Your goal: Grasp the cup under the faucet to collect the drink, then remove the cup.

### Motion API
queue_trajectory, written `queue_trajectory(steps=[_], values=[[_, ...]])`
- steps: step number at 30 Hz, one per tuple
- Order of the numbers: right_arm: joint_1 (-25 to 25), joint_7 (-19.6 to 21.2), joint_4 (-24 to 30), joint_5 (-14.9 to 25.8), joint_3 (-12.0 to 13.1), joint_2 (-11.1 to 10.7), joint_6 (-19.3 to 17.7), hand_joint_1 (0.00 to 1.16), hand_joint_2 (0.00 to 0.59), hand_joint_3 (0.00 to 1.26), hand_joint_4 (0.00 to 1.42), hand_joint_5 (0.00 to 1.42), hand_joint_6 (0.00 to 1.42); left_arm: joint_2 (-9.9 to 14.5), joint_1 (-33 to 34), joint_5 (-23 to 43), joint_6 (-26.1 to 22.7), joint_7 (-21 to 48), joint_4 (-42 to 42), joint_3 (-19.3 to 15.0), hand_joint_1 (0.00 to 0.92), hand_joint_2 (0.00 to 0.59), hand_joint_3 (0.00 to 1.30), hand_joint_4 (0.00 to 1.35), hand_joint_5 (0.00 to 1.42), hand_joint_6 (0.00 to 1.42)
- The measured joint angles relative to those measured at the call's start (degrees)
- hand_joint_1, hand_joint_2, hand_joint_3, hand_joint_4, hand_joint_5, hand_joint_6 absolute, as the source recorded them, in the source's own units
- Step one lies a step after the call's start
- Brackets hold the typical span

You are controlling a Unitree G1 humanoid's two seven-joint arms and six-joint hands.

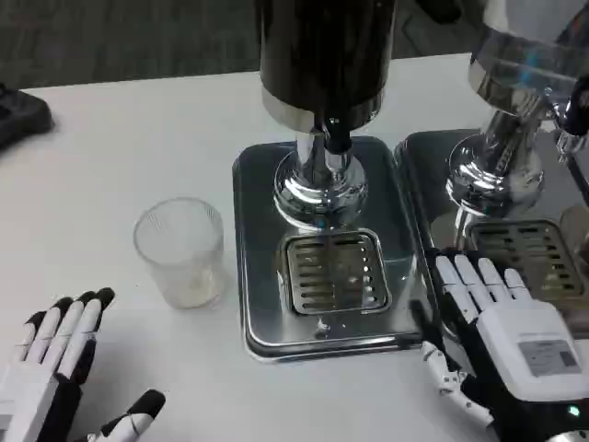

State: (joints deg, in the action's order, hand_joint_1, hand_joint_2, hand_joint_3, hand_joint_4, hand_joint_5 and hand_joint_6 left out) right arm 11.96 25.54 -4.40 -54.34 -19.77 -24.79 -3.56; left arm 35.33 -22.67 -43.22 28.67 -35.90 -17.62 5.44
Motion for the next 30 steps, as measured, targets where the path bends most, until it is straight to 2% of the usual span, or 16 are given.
queue_trajectory(steps=[19, 23, 27, 28, 30], values=[[0.0, 0.0, 0.0, 0.7, -0.5, 0.0, -0.3, 0.0, 0.508, 0.0, 0.0, 0.0, 0.0, -0.6, -0.1, 0.6, 0.0, 0.0, 0.0, -0.2, 0.0, 0.207, 0.0, 0.0, 0.0, 0.0], [0.0, 0.0, 0.0, 0.7, -0.5, 0.0, -0.3, 0.0, 0.508, 0.0, 0.0, 0.0, 0.0, -2.4, 0.2, 6.3, 2.5, 0.0, -2.7, -1.9, 0.0, 0.191, 0.0, 0.0, 0.0, 0.0], [-0.1, 0.0, 0.0, 0.7, -0.5, 0.0, -0.3, 0.0, 0.508, 0.0, 0.0, 0.0, 0.0, -3.9, 1.5, 11.4, 5.6, 0.3, -5.7, -3.8, 0.0, 0.136, 0.0, 0.0, 0.0, 0.0], [-0.1, 0.0, 0.0, 0.8, -0.5, 0.0, -0.3, 0.0, 0.508, 0.0, 0.0, 0.0, 0.0, -4.4, 2.5, 13.0, 6.0, 1.3, -6.7, -4.2, 0.0, 0.114, 0.0, 0.0, 0.0, 0.0], [-0.1, 0.0, 0.0, 0.8, -0.5, 0.0, -0.3, 0.0, 0.508, 0.0, 0.0, 0.0, 0.0, -5.1, 4.6, 16.4, 6.4, 3.7, -8.1, -4.7, 0.0, 0.11, 0.0, 0.0, 0.0, 0.0]])
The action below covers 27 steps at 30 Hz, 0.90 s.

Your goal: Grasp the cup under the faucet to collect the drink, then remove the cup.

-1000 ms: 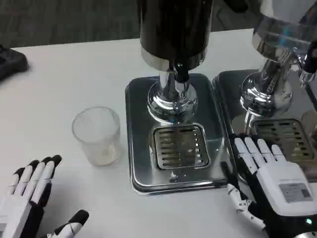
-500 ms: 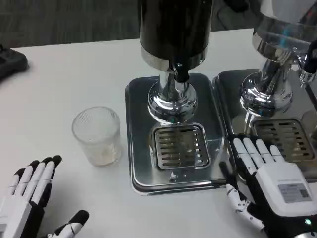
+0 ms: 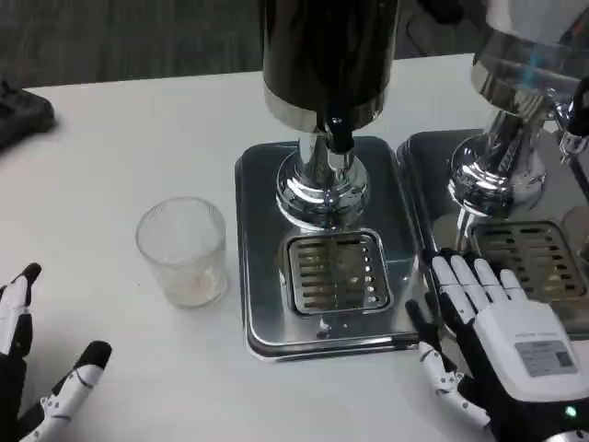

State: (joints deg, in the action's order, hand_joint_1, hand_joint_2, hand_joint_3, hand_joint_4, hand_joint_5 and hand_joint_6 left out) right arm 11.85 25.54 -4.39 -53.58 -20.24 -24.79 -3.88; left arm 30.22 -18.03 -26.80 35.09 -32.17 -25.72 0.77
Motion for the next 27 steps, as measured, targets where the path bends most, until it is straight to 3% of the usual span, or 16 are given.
queue_trajectory(steps=[2, 7, 10, 14, 27], values=[[0.0, 0.0, 0.0, 0.0, 0.0, 0.0, 0.0, 0.0, 0.508, 0.0, 0.0, 0.0, 0.0, -1.0, 3.6, 3.7, 0.2, 3.9, -1.4, -0.3, 0.0, 0.107, 0.0, 0.0, 0.0, 0.0], [-0.2, 0.0, 0.0, 0.0, -0.1, 0.1, 0.0, 0.0, 0.508, 0.0, 0.0, 0.0, 0.0, -1.3, 10.5, 4.7, 0.0, 9.6, -3.5, -0.2, 0.035, 0.079, 0.0, 0.0, 0.01, 0.0], [-0.2, 0.0, 0.0, 0.0, -0.1, 0.2, 0.1, 0.0, 0.508, 0.0, 0.0, 0.0, 0.0, -1.6, 12.5, 4.7, 0.0, 11.0, -5.1, 0.1, 0.125, 0.066, 0.0, 0.0, 0.02, 0.0], [-0.3, 0.0, 0.0, 0.0, -0.3, 0.6, 0.2, 0.0, 0.508, 0.0, 0.0, 0.0, 0.0, -2.3, 15.4, 4.6, -0.1, 13.2, -7.3, 1.1, 0.169, 0.06, 0.0, 0.0, 0.04, 0.0], [-0.3, 0.0, 0.0, -0.2, -0.5, 1.7, 0.3, 0.0, 0.508, 0.0, 0.0, 0.0, 0.0, -4.4, 24.4, 3.4, -0.6, 15.5, -15.9, 5.1, 0.24, 0.053, 0.0, 0.0, 0.12, 0.06]])
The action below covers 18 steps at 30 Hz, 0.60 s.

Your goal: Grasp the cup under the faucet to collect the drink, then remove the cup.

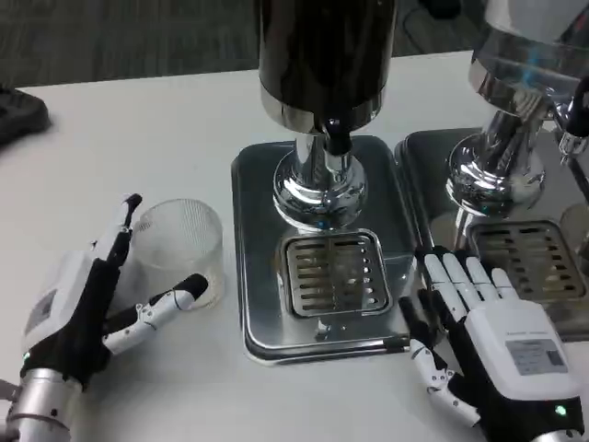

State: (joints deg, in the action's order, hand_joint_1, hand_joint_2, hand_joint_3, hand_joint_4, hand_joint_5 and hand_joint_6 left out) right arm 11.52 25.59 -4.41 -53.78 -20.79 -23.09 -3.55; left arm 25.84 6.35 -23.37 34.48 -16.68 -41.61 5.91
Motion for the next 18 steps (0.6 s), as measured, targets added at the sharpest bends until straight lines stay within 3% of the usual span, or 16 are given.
queue_trajectory(steps=[11, 16, 18], values=[[0.1, 0.0, 0.0, -0.2, -0.2, 0.6, 0.6, 0.0, 0.504, 0.0, 0.0, 0.0, 0.0, -1.7, 3.0, 0.4, 1.3, 0.0, -4.4, 0.8, 0.283, 0.06, 0.05, 0.07, 0.28, 0.2], [0.2, 0.0, 0.0, -0.2, -0.2, 0.8, 0.7, 0.0, 0.5, 0.0, 0.0, 0.0, 0.0, -2.1, 4.6, 0.3, 1.5, -0.7, -5.1, 1.4, 0.329, 0.077, 0.16, 0.18, 0.4, 0.37], [0.4, 0.2, 0.1, -0.4, -0.2, 0.9, 0.9, 0.0, 0.499, 0.0, 0.0, 0.0, 0.0, -2.2, 4.9, 0.0, 1.5, -0.7, -5.2, 2.0, 0.361, 0.088, 0.24, 0.26, 0.49, 0.52]])
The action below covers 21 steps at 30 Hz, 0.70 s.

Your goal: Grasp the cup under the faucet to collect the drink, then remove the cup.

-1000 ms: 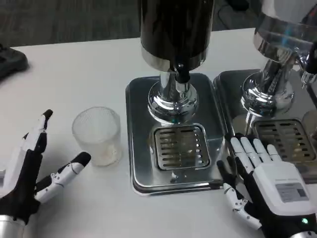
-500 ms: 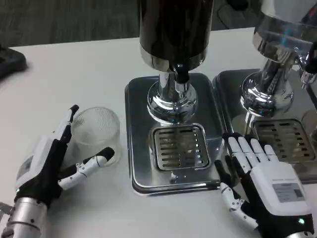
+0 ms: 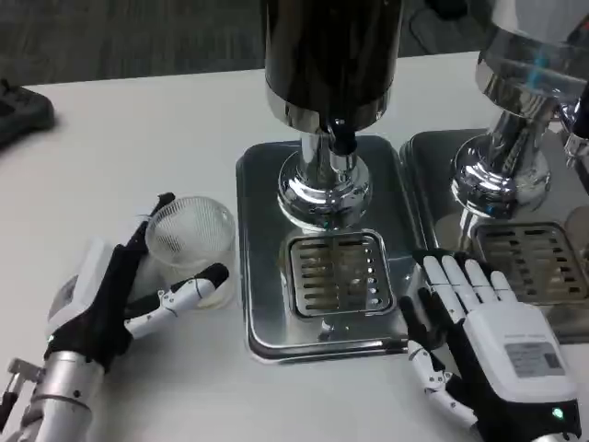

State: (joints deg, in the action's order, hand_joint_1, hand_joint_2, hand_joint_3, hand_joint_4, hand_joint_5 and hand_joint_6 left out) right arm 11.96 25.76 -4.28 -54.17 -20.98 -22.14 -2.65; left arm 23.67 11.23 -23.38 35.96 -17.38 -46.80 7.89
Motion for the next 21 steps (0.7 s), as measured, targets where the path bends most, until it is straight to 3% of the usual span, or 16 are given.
queue_trajectory(steps=[5, 17, 21], values=[[0.1, 0.0, 0.1, -0.1, 0.0, 0.2, 0.2, 0.0, 0.498, 0.0, 0.0, 0.0, 0.0, 0.0, 0.4, -0.7, 0.1, -2.0, -0.2, 0.1, 0.418, 0.115, 0.37, 0.4, 0.6, 0.7], [0.1, 0.0, 0.1, 0.0, 0.0, 0.3, 0.2, 0.0, 0.493, 0.0, 0.0, 0.0, 0.0, 0.0, -0.3, -2.2, 4.5, -8.2, -2.3, 0.1, 0.471, 0.147, 0.47, 0.53, 0.79, 0.91], [0.0, 0.0, 0.1, -0.1, 0.0, 0.3, 0.2, 0.0, 0.493, 0.0, 0.0, 0.0, 0.0, 0.0, -0.3, -2.5, 6.2, -10.5, -3.5, 0.1, 0.471, 0.15, 0.48, 0.54, 0.8, 0.91]])
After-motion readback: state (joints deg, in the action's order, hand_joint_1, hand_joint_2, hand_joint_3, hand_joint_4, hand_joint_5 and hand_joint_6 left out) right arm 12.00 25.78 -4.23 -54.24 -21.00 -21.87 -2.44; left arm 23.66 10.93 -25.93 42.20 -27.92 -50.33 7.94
